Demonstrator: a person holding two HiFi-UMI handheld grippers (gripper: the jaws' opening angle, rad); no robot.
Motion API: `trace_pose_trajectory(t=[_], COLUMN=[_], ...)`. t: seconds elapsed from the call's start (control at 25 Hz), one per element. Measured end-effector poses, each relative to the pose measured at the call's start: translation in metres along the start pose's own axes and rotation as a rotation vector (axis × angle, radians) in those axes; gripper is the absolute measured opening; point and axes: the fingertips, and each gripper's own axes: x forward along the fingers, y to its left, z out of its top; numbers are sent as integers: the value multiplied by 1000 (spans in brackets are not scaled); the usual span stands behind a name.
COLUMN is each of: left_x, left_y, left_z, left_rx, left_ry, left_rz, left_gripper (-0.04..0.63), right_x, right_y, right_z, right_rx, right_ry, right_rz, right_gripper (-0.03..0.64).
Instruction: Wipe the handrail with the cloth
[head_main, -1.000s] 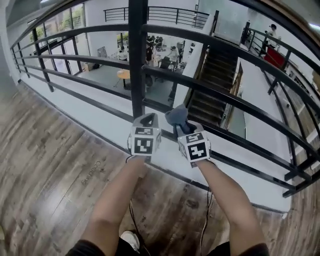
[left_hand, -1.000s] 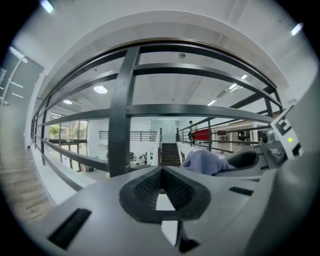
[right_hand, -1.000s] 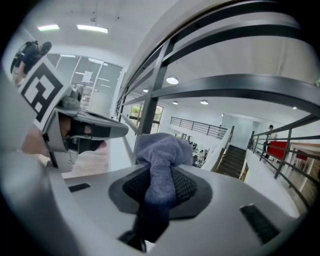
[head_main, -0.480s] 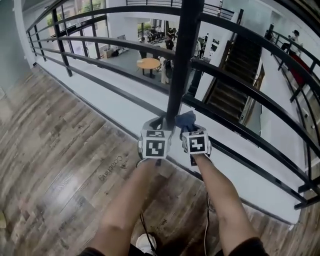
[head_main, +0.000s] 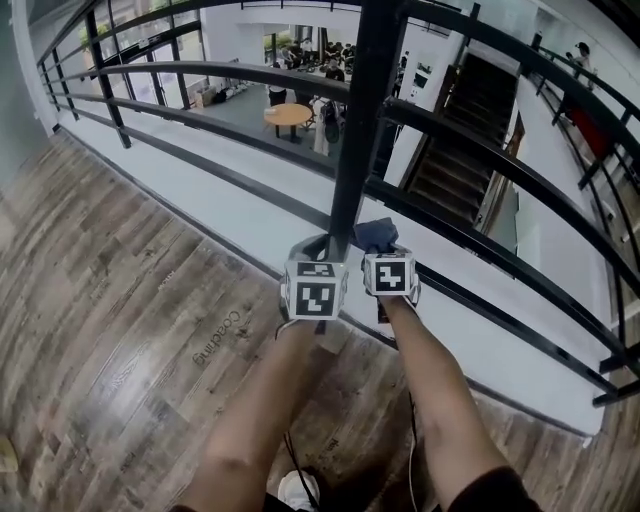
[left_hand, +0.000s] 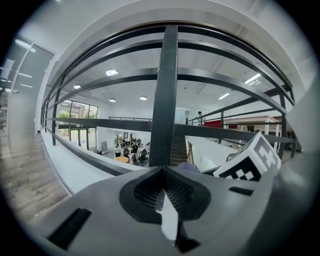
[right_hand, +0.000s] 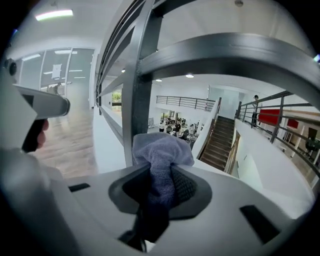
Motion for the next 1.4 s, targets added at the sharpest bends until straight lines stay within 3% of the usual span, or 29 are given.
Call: trace_pose_trajectory(t=[0.28, 0.52, 1.24, 1.4], left_x=[5, 12, 44, 46], left_y=[-15, -50, -224, -269], left_z=[-1, -5, -15, -11], left_rx=[40, -9, 176, 180], left_ry=[8, 45, 93, 79], left_rz=[-7, -60, -206, -233], left_gripper=[-2, -2, -2, -2], right_x=[-11, -34, -148, -180], right_y=[-35, -72, -287, -332], right_z=[-26, -39, -143, -171], right_rx=[65, 64, 133, 169], right_ry=[38, 8, 30, 33], right_rz=[-7, -54, -244, -259], right_gripper=[91, 91, 90, 91])
